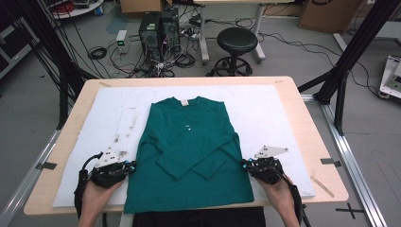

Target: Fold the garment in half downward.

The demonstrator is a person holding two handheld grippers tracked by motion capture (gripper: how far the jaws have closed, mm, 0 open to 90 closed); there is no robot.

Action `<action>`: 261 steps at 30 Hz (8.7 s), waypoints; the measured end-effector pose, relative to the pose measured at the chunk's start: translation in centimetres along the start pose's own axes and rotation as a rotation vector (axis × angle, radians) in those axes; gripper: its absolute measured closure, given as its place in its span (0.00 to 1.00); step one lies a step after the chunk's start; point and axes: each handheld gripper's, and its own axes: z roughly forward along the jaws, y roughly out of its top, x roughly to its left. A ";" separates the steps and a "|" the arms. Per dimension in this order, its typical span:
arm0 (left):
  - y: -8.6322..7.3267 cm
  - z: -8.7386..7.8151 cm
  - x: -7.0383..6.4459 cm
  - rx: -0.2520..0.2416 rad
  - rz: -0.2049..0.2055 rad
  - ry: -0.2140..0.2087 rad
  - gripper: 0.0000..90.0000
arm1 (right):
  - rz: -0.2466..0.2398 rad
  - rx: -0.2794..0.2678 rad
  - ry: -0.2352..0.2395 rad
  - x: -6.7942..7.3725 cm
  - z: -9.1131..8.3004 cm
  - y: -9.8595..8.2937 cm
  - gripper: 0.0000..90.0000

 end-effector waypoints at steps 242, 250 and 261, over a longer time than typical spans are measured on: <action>17.5 8.1 9.6 -0.181 -0.099 0.041 0.95 | 0.106 -0.070 -0.123 -10.3 5.1 18.7 0.96; 18.7 7.5 10.2 -0.214 -0.108 0.034 0.95 | 0.117 -0.113 -0.127 -10.8 4.7 20.0 0.96; 21.2 6.2 9.6 -0.257 -0.058 0.030 0.95 | 0.120 -0.197 -0.164 -10.8 2.9 20.4 0.96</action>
